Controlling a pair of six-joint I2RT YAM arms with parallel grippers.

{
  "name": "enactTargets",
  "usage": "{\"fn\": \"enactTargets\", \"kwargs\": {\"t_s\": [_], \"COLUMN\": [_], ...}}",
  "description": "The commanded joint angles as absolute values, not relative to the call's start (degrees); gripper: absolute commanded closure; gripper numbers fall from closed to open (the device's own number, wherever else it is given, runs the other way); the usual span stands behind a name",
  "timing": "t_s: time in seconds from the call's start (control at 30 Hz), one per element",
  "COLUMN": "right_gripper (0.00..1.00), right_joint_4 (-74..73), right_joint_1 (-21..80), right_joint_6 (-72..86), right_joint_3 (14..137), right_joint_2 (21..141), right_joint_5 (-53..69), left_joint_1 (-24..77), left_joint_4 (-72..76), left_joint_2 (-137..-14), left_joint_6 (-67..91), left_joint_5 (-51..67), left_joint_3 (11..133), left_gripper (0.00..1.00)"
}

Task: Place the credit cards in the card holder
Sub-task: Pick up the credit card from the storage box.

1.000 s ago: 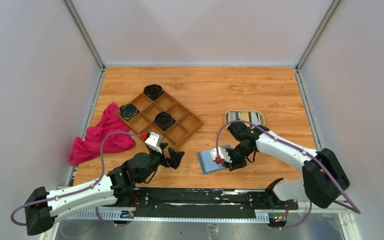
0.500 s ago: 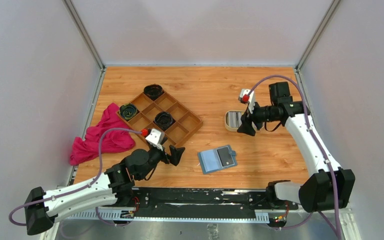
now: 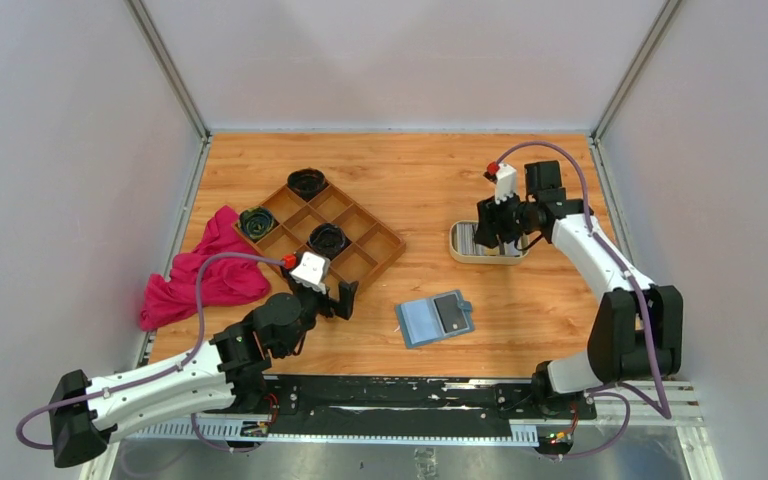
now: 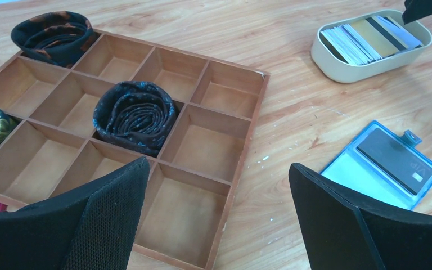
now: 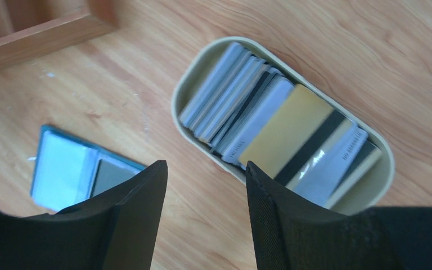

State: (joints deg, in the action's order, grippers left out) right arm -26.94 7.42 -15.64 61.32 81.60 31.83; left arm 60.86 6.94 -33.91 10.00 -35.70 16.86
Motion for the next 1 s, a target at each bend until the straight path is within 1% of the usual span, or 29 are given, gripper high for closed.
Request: {"fn": "enactTargets", "kwargs": {"t_s": [0.0, 0.1, 0.27, 0.47, 0.5, 0.67, 0.8, 0.97], "right_gripper": [0.44, 0.45, 0.46, 0.43, 0.43, 0.43, 0.43, 0.43], "right_joint_4": [-20.54, -20.09, -20.13, -20.20, -20.40, -21.00, -21.13, -23.31], "right_joint_1": [6.30, 5.39, 3.71, 3.61, 3.63, 5.11, 6.55, 8.29], "right_joint_6": [-8.11, -7.89, -7.83, -8.66, -8.99, -10.99, -13.47, -14.49], "right_joint_3": [59.28, 59.22, 59.63, 60.14, 60.32, 60.93, 60.84, 63.23], "right_joint_2": [82.46, 84.49, 87.17, 89.47, 89.69, 87.28, 86.33, 88.86], "right_joint_5": [18.12, 14.95, 14.59, 15.05, 15.63, 27.96, 29.28, 28.75], "left_joint_1": [60.54, 60.60, 60.56, 60.51, 60.60, 60.56, 60.59, 60.58], "left_joint_4": [7.12, 7.12, 7.20, 8.48, 8.66, 9.61, 9.91, 10.56], "left_joint_2": [-33.14, -33.36, -33.49, -33.79, -33.90, -34.38, -35.09, -36.47], "left_joint_6": [10.24, 10.87, 11.58, 11.52, 11.51, 11.09, 10.86, 10.64], "left_joint_5": [-38.98, -39.56, -40.00, -40.23, -40.29, -40.35, -40.12, -40.26], "left_joint_3": [16.67, 16.46, 15.72, 14.68, 14.53, 14.00, 14.16, 14.30], "left_gripper": [0.00, 0.00, 0.00, 0.00, 0.00, 0.00, 0.00, 0.00]}}
